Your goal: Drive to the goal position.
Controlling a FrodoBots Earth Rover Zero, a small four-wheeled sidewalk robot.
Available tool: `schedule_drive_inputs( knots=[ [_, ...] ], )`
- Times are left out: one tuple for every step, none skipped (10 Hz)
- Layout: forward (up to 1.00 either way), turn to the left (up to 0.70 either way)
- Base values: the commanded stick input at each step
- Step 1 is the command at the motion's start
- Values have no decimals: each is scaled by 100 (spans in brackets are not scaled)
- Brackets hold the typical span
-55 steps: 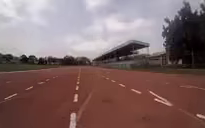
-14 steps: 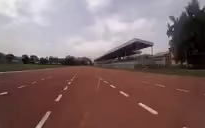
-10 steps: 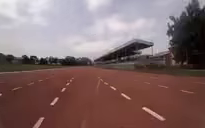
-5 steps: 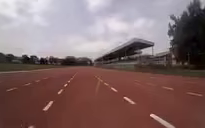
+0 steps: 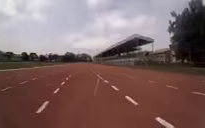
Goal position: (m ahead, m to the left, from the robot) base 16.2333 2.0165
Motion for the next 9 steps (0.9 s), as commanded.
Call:
schedule_drive_inputs(
  knots=[
    [45, 0],
    [45, 0],
    [45, 0],
    [45, 0],
    [45, 0],
    [45, 0],
    [45, 0],
    [45, 0],
    [45, 0]
  ],
)
